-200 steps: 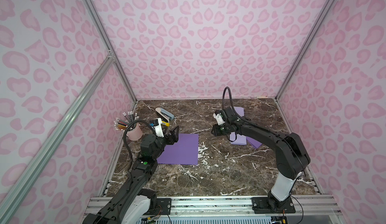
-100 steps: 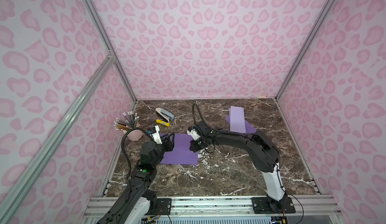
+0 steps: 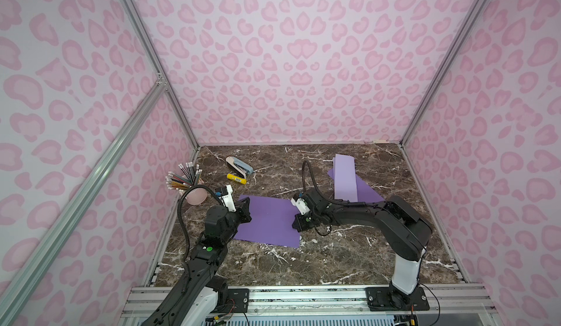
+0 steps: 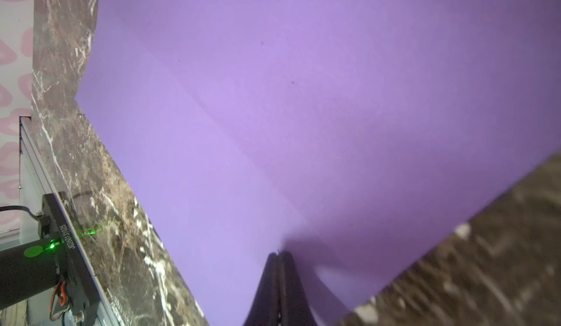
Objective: Fold the rectangular paper in half along the long edge
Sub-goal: Move the paper to the center of the board.
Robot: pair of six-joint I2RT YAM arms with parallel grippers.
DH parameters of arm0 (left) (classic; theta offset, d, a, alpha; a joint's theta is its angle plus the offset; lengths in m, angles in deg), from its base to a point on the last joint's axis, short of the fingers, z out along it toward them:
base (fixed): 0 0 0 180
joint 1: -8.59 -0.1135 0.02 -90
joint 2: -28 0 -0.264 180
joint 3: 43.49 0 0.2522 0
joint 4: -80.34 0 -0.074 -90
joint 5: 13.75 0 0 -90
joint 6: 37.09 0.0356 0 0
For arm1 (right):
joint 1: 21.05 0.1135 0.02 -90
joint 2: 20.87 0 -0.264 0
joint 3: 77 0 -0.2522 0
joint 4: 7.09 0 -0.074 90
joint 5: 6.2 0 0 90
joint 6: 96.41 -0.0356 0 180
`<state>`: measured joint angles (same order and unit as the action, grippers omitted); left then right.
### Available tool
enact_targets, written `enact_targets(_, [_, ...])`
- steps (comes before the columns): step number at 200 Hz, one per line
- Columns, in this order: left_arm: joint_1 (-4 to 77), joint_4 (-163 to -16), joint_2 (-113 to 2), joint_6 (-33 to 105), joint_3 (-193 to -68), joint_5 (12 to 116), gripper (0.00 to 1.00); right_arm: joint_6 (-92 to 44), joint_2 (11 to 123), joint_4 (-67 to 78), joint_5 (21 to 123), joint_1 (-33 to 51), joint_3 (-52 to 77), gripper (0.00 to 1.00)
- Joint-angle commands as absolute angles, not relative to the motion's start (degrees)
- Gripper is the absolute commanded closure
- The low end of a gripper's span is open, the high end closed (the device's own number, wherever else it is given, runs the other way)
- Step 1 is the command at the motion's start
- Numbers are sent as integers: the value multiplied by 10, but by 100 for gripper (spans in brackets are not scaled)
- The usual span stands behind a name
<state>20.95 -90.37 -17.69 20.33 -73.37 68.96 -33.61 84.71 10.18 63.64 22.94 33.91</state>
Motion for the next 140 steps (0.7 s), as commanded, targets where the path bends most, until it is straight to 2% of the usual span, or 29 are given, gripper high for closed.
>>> enact_targets(1, [214,-896,-192,204,-743,673,96,-384,809,159,674,241,408,96])
enact_targets(27, [227,-893,-200,203,-745,677,96,-426,771,137,644,302,427,97])
enact_targets(56, [237,-881,-176,184,-732,696,96,-414,796,143,618,368,337,98])
enact_targets(89, [247,-854,-146,160,-718,694,96,-369,866,151,606,311,237,100])
enact_targets(140, [258,-817,-114,156,-713,710,96,-318,1041,200,585,236,24,100])
